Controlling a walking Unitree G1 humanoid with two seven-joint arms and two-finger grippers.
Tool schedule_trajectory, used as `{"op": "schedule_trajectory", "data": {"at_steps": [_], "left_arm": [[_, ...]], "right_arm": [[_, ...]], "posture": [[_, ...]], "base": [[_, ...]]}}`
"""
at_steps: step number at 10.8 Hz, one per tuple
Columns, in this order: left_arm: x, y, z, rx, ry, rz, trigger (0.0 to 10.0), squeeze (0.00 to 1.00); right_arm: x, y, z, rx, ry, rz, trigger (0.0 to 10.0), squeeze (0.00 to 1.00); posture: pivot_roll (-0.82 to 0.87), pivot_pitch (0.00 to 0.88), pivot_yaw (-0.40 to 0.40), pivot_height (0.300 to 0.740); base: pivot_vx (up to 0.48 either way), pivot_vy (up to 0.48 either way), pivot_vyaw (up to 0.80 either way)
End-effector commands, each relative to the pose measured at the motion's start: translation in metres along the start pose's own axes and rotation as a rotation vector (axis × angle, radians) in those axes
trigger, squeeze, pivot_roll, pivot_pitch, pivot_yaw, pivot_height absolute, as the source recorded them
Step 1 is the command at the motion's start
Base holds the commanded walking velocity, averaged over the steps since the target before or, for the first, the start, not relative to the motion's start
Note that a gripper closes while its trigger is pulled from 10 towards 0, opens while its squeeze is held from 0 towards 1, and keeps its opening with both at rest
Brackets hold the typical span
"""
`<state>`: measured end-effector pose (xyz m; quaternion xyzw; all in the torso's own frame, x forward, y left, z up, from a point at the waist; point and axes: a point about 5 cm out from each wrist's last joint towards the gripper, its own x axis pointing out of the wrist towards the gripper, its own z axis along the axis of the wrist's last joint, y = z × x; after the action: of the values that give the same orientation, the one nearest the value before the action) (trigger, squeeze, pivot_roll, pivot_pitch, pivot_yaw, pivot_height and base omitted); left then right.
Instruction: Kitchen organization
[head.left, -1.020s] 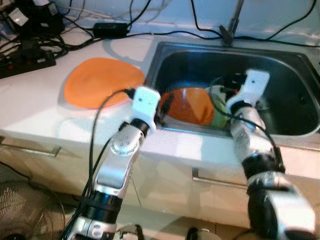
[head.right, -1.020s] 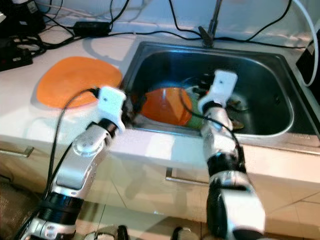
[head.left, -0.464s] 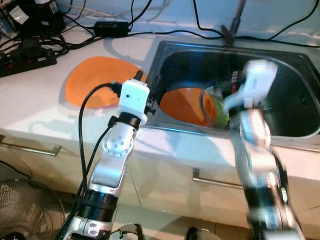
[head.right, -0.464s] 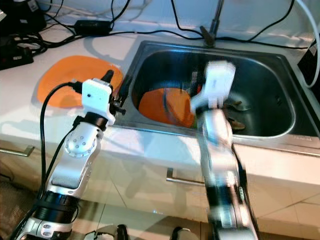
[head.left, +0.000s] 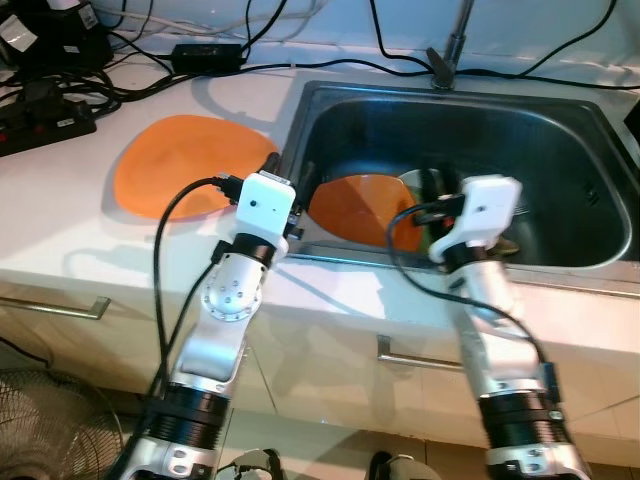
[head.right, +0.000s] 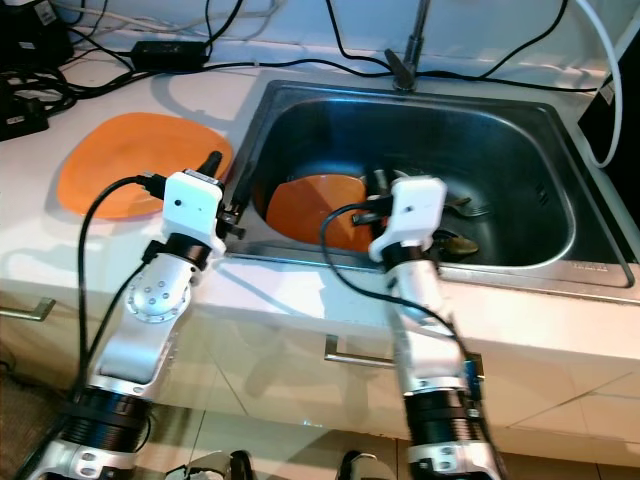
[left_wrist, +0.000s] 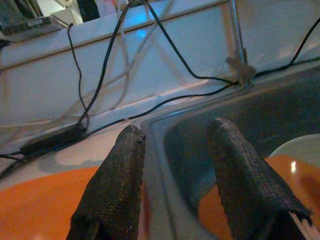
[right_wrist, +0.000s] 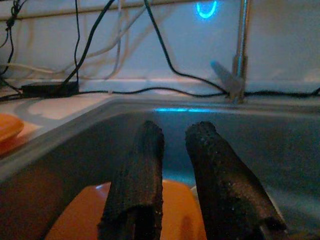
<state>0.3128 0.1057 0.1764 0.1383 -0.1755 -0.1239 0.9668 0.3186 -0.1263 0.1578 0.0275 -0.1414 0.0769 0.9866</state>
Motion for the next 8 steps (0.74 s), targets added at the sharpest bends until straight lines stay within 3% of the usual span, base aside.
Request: {"op": "schedule_trajectory", "data": {"at_steps": [1, 2, 3, 4, 7, 8], "left_arm": [[-0.001, -0.001, -0.001, 0.120, 0.012, -0.039, 10.0, 0.00], [0.000, 0.000, 0.000, 0.215, 0.019, -0.070, 10.0, 0.00], [0.000, 0.003, -0.003, 0.311, 0.039, -0.114, 10.0, 0.85], [-0.001, 0.009, -0.006, 0.375, 0.069, -0.151, 10.0, 1.00], [0.002, 0.041, -0.001, 0.592, 0.149, -0.195, 10.0, 1.00], [0.001, 0.049, 0.001, 0.656, 0.188, -0.253, 10.0, 0.00]], "right_arm": [[-0.001, 0.006, -0.006, 0.020, 0.022, 0.005, 10.0, 0.00], [-0.002, 0.010, -0.008, 0.029, 0.029, 0.017, 10.0, 0.00], [-0.002, 0.014, -0.010, 0.037, 0.036, 0.025, 10.0, 0.00], [-0.002, 0.014, -0.011, 0.041, 0.038, 0.024, 10.0, 0.00], [-0.002, 0.014, -0.015, 0.046, 0.055, 0.016, 10.0, 0.00], [-0.002, 0.015, -0.016, 0.049, 0.058, 0.018, 10.0, 0.00]], "posture": [[0.04, 0.081, 0.012, 0.740], [0.05, 0.078, 0.012, 0.740], [0.05, 0.075, 0.014, 0.740], [0.05, 0.066, 0.017, 0.740], [0.06, 0.055, 0.022, 0.740], [0.06, 0.053, 0.022, 0.740]], "base": [[0.000, 0.000, 0.00], [0.000, 0.000, 0.00], [0.000, 0.000, 0.00], [0.000, 0.000, 0.00], [0.000, 0.000, 0.00], [0.000, 0.000, 0.00]]}}
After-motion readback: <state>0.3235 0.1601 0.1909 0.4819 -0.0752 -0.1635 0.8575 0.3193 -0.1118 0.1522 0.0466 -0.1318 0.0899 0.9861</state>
